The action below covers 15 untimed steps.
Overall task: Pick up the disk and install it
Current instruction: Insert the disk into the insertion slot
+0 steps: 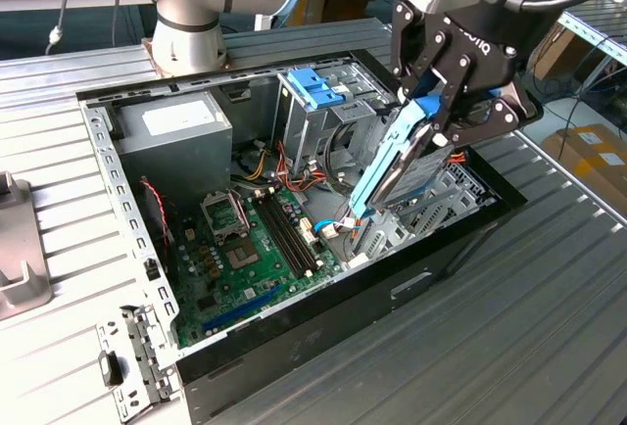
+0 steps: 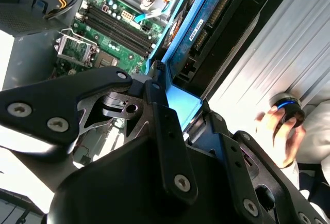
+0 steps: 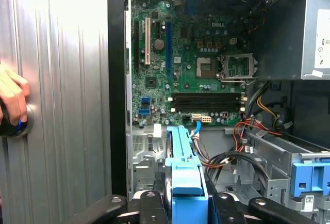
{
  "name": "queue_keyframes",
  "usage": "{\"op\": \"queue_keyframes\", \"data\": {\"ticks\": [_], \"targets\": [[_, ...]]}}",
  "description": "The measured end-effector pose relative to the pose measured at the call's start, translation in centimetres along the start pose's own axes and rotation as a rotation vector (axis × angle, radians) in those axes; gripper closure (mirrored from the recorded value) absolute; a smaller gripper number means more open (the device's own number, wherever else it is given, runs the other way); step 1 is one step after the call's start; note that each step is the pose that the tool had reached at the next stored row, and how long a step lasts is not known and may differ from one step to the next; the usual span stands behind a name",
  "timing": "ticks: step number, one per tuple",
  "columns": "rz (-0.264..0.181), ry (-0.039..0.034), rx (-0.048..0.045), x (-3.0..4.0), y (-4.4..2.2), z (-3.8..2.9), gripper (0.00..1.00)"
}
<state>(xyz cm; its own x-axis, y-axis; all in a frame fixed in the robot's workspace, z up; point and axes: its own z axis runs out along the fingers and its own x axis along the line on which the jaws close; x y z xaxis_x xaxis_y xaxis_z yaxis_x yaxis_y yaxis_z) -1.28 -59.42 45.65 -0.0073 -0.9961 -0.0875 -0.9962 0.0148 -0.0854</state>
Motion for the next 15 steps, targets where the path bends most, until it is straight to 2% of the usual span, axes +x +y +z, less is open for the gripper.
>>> {"op": "queue_keyframes", "data": {"ticks": [7,12,15], "targets": [[0.000,0.0001,-0.0047,0.02,-1.58,0.12,0.63],[0.001,0.0004,-0.0143,0.05,-3.05,0.28,0.63],[0.002,0.0003,-0.0189,0.06,-3.60,0.41,0.63]]}}
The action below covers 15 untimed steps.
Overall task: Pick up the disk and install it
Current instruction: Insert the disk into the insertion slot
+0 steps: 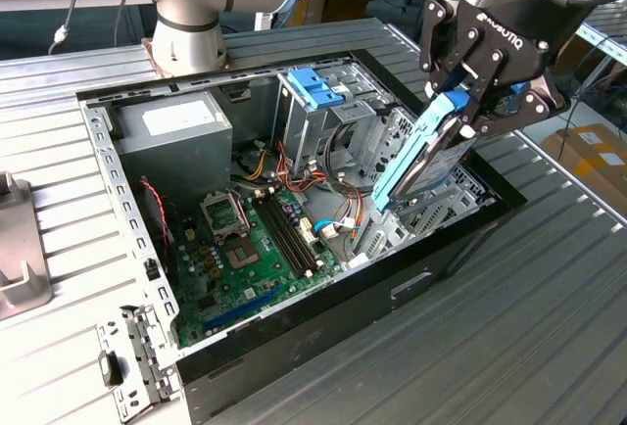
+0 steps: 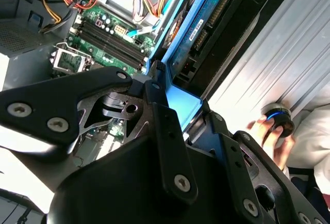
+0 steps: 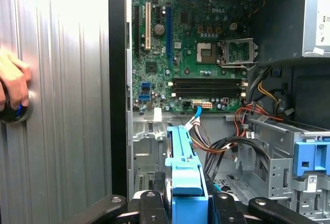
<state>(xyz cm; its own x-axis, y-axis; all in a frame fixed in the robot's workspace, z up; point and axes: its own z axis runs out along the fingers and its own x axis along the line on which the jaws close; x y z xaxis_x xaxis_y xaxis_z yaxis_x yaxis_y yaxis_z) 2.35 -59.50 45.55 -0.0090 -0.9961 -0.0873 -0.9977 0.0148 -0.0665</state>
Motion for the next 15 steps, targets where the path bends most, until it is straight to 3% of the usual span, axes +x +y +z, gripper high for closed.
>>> {"op": "queue_keyframes", "data": {"ticks": [7,15], "targets": [[0.001,0.0000,-0.0091,0.01,-1.36,0.36,0.63],[0.001,0.0002,-0.0138,0.04,-2.06,0.86,0.63]]}}
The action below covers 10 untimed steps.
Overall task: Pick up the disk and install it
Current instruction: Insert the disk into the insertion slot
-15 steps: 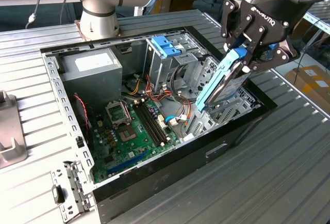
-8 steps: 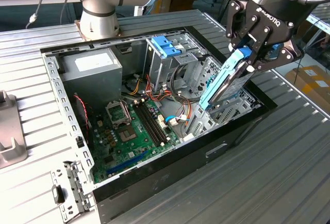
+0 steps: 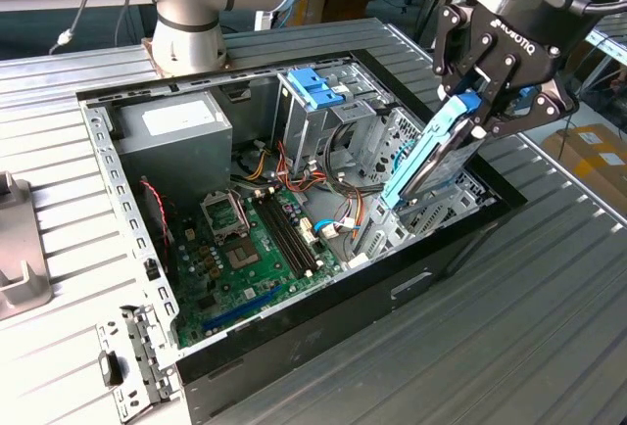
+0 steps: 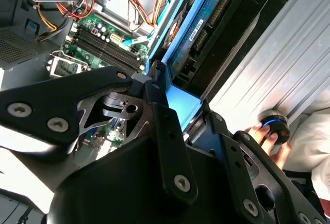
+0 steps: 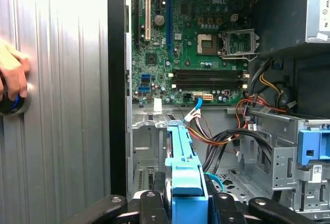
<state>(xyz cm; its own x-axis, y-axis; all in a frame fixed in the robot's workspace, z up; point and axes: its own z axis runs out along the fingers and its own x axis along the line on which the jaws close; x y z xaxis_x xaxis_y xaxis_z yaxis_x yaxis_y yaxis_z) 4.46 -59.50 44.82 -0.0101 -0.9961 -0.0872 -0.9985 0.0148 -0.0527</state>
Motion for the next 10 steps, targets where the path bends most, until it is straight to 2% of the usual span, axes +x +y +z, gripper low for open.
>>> {"op": "queue_keyframes", "data": {"ticks": [5,10], "targets": [[0.000,0.0000,-0.0028,0.04,-0.45,0.55,0.63],[0.000,0.0000,-0.0038,0.07,-0.52,0.87,0.63]]}}
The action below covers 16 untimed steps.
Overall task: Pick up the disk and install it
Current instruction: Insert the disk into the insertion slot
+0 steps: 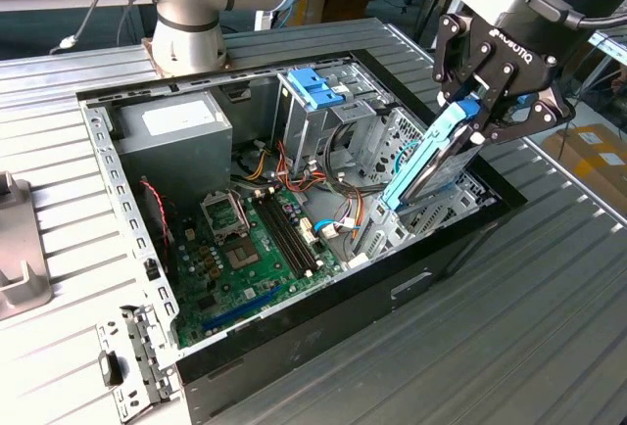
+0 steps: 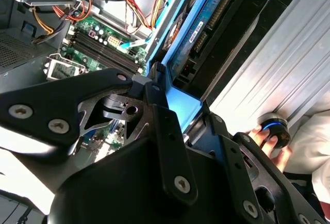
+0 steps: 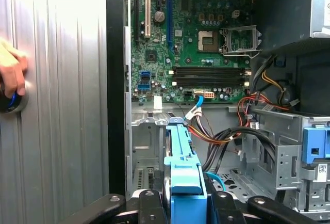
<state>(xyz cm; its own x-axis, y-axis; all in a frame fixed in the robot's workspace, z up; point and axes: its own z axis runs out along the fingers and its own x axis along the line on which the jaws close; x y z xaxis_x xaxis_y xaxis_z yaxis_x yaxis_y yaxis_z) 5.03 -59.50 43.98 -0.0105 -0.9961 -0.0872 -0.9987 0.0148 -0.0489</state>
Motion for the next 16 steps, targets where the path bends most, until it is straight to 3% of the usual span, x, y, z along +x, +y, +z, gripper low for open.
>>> {"op": "queue_keyframes", "data": {"ticks": [16], "targets": [[0.000,-0.0006,-0.0001,0.13,0.06,1.26,0.63]]}}
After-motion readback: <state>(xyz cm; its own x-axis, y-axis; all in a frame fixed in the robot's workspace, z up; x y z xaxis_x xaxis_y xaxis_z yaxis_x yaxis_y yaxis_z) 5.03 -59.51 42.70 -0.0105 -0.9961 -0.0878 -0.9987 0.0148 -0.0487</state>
